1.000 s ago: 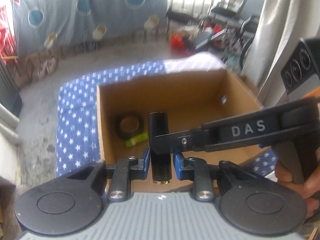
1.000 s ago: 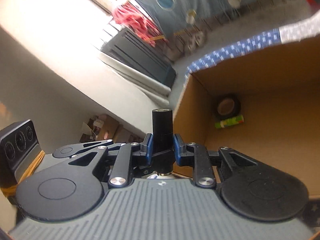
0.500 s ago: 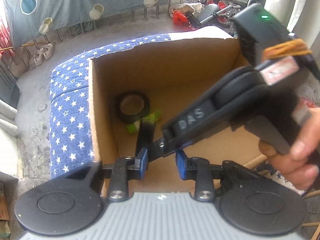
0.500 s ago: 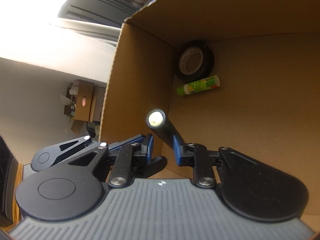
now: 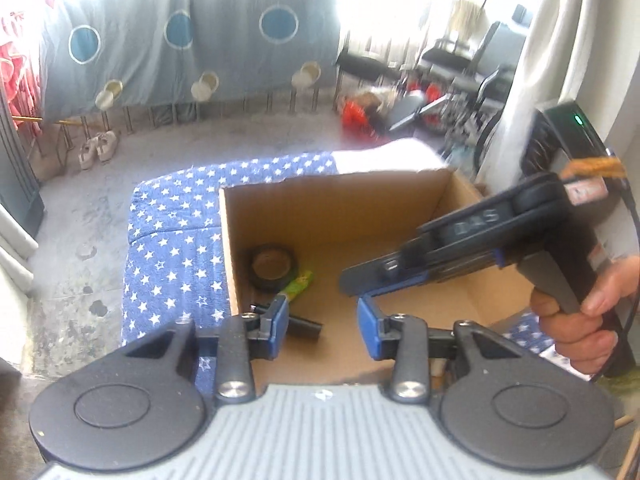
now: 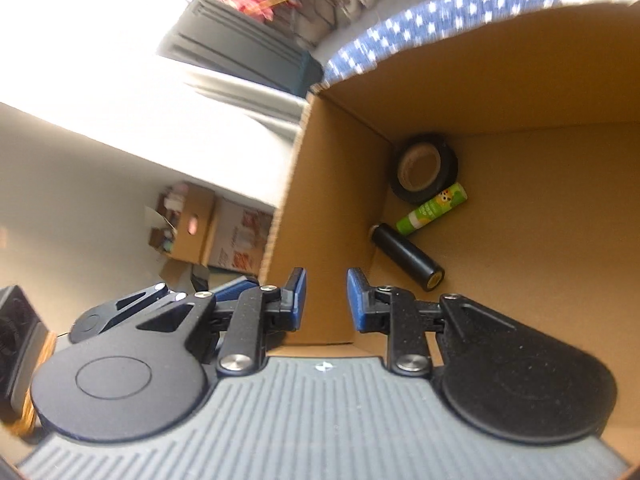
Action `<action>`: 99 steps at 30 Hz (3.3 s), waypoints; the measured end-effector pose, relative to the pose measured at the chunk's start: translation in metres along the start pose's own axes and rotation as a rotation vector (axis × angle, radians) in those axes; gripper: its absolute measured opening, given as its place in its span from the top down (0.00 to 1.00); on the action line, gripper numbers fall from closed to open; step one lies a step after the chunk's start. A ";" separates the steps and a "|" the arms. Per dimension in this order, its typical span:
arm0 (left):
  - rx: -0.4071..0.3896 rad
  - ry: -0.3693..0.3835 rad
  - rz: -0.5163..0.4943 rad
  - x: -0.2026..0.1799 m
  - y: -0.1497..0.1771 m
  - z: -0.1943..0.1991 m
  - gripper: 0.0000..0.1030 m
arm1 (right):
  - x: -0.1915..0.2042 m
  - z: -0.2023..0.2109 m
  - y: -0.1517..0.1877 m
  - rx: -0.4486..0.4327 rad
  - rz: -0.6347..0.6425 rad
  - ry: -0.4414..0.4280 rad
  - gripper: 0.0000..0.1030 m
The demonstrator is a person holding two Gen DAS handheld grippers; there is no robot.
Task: Organize rigid objects
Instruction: 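Move the right gripper back to the black oval case and close on it, then lift the black oval case with the right gripper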
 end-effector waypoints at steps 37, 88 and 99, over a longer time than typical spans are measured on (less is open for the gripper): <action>0.241 0.007 0.068 -0.041 0.182 -0.046 0.57 | -0.045 -0.017 0.201 -0.013 0.011 0.021 0.78; 0.284 0.132 -0.121 -0.087 0.174 -0.079 0.61 | -0.098 0.018 0.229 -0.143 -0.220 -0.037 0.84; 0.198 0.108 -0.142 -0.090 0.160 -0.046 0.65 | -0.068 0.036 0.231 -0.200 -0.148 -0.036 0.85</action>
Point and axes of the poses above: each gripper's, at about its wrist camera, not at the fingertips, and z roughly against the way its jaws point, x to its left, y to its underside, the point moved 6 cm from there along -z, roughly the way its jaws point, and after that the axes turned 7 degrees about y, right-handed, at the moved point
